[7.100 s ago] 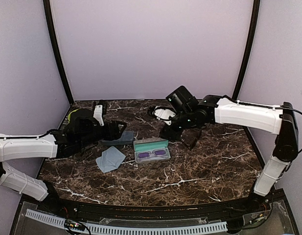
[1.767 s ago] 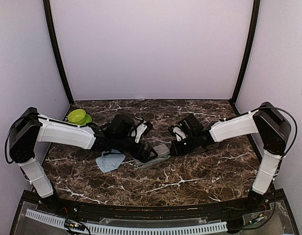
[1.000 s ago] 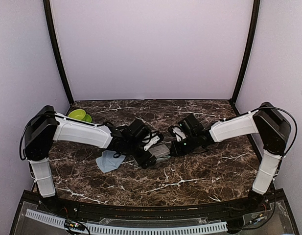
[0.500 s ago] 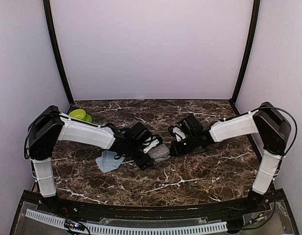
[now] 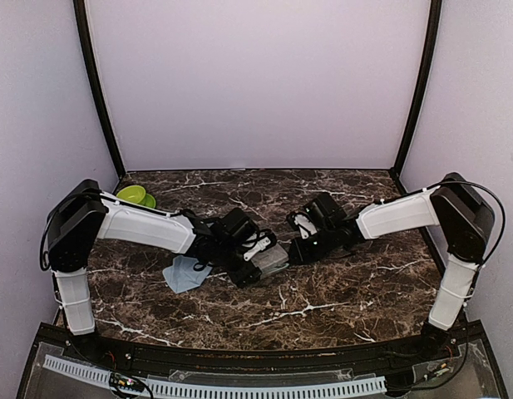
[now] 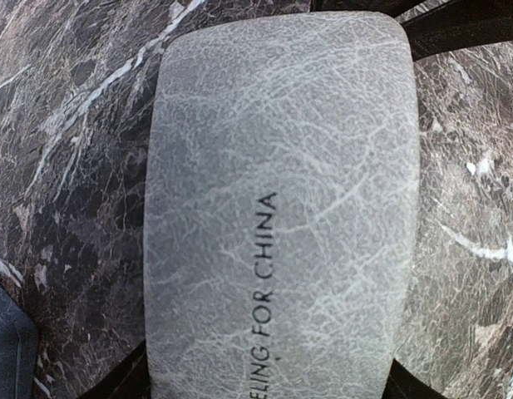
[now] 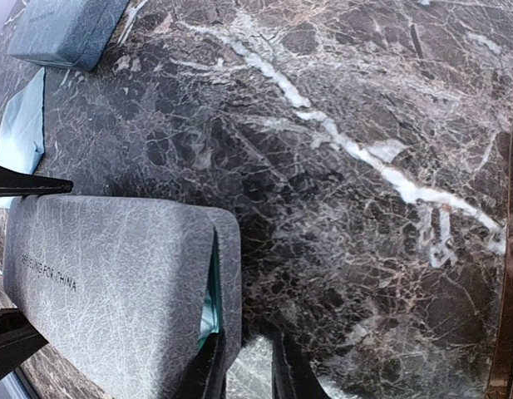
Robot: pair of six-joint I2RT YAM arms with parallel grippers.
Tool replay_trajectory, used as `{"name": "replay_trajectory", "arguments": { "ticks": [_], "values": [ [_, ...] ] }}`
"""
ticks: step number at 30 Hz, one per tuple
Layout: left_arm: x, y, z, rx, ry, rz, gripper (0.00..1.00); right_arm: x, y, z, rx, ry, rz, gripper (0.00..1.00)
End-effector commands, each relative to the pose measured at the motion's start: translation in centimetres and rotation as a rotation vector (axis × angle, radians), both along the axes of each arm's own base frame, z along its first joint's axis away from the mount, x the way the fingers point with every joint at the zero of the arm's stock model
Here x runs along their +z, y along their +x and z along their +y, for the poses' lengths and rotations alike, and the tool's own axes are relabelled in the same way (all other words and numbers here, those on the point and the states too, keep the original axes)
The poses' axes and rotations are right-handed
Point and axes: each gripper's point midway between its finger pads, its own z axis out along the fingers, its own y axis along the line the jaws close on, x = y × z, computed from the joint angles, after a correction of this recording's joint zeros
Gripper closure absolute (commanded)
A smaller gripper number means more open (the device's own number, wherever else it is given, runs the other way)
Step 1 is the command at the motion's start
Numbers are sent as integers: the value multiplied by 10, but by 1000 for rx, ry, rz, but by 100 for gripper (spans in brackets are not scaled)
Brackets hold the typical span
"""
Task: Organize the sunglasses
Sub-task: Close the case with sunglasses at the center of the board.
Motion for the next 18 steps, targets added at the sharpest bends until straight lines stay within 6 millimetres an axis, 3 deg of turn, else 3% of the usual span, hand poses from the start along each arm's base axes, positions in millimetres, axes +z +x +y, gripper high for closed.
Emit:
{"name": "replay_trajectory", "arguments": {
  "ticks": [1, 10, 18],
  "values": [
    [-5, -9, 9, 18, 23, 19, 35, 15, -9, 8, 71, 37, -4, 77],
    [-9, -11, 11, 27, 22, 27, 34, 21, -18, -8, 81, 35, 5, 69],
    [-9, -10, 10, 39, 16, 26, 36, 13, -25, -17, 103, 32, 37, 67]
  ]
}}
